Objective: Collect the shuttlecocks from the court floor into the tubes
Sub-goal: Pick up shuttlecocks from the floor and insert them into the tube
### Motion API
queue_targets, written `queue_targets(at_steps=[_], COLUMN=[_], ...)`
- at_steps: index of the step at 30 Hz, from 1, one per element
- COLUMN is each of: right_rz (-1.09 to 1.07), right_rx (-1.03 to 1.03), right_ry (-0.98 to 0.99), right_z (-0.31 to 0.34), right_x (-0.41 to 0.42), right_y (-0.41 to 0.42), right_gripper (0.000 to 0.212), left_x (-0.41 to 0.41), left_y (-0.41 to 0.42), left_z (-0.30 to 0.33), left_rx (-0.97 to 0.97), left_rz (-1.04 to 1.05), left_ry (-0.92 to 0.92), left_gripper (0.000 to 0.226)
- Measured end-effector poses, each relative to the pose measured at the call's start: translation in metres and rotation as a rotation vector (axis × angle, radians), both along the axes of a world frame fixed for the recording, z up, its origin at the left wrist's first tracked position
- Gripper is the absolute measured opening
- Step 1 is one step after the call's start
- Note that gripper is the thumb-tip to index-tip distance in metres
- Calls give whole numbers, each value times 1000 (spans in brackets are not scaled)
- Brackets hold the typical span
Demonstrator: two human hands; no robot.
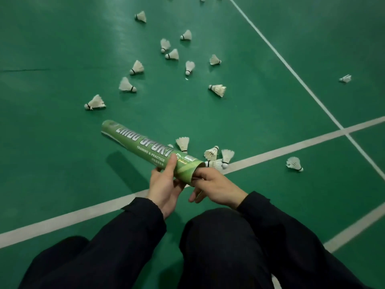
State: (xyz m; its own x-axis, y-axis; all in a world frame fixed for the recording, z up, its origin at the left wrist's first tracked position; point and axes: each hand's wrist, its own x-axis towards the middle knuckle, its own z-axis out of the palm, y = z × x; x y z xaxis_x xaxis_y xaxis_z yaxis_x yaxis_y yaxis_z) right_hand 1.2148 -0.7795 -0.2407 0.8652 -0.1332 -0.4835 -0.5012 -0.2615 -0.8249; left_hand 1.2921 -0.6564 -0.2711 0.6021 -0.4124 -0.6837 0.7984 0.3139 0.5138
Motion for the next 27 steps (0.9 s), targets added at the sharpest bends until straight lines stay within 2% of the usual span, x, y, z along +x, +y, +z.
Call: queue_targets(at_steps=[3, 5, 7, 8, 10, 12, 15, 16, 17, 19, 24, 27], right_rz=[-121, -417, -681, -734, -677, -456, -190, -163, -145, -162, -629, -692], right_rx=[68, 106, -50, -180, -377, -509, -528, -510, -520, -549, -308, -218], right_ry=[-21, -63, -59, -29, 19, 44, 116, 139, 148, 118, -39, -31], right_z=[-35, -68, -106, -127, -163, -191, -217, -224, -229, -234, -233, -233], right_x=[2, -3, -10, -13, -15, -8, 7, 8, 9, 6, -31, -42], right_y=[-55, -93, -135, -157, -200, -234, -262, -266, -269, -270, -246, -213], right_gripper=[17, 13, 12, 16, 31, 50, 73, 72, 61, 31, 19, 13], left_x=[5, 19, 35, 42, 52, 54, 47, 44, 44, 52, 85, 101], left_y=[-48, -73, -91, -97, -108, -112, -119, -120, -121, -119, -99, -79], left_z=[-24, -40, -53, -60, -72, -81, -83, -81, -78, -70, -47, -28], left_rx=[85, 125, 165, 179, 201, 252, 315, 326, 339, 357, 397, 429], left_rz=[-16, 2, 9, 5, 8, 29, 38, 43, 55, 66, 50, 38], left_ry=[-23, -38, -51, -66, -94, -118, -108, -101, -98, -104, -201, -231], left_gripper=[56, 59, 59, 57, 55, 60, 76, 74, 67, 50, 53, 51])
